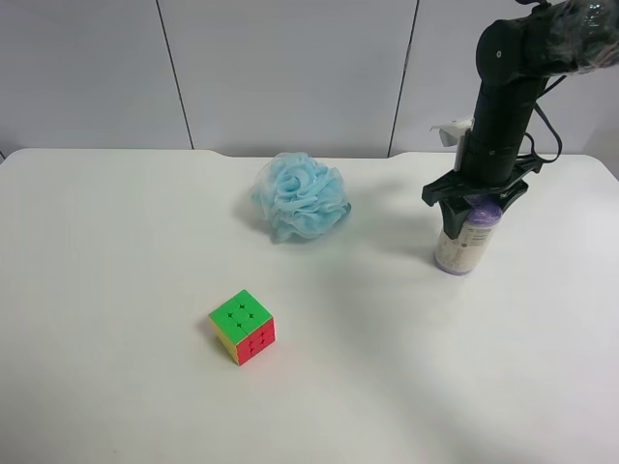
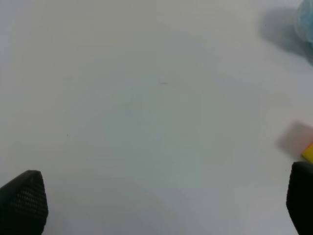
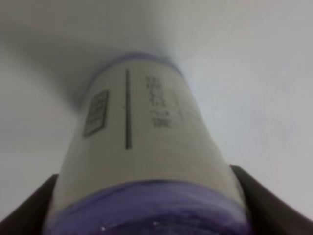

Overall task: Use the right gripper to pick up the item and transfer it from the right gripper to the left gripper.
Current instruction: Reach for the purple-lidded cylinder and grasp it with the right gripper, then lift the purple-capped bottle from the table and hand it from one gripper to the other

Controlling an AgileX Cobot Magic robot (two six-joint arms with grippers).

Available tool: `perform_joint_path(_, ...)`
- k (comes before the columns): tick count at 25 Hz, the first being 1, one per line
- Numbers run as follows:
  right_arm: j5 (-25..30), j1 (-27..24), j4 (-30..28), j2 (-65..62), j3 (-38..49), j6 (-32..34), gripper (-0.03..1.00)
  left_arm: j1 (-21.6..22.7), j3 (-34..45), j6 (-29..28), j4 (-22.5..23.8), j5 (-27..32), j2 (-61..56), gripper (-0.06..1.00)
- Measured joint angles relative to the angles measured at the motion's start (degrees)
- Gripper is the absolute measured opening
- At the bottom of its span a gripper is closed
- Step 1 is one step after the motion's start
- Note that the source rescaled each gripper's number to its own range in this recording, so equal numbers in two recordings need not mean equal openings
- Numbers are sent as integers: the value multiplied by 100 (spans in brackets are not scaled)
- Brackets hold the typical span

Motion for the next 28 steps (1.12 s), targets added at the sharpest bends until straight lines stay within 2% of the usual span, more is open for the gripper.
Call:
perform_joint_path(13,133,0,43,-380,0,0,0,0,0,0,0,0,0,100)
perform_joint_path(20,409,0,445,-1195,0,-75,0,0,0,0,0,0,0,100)
perform_joint_path(24,474,11,887,-1653,0,-306,0,0,0,0,0,0,0,100)
perform_joint_path(28,668,220,1082,-2044,0,-489,0,0,0,0,0,0,0,100)
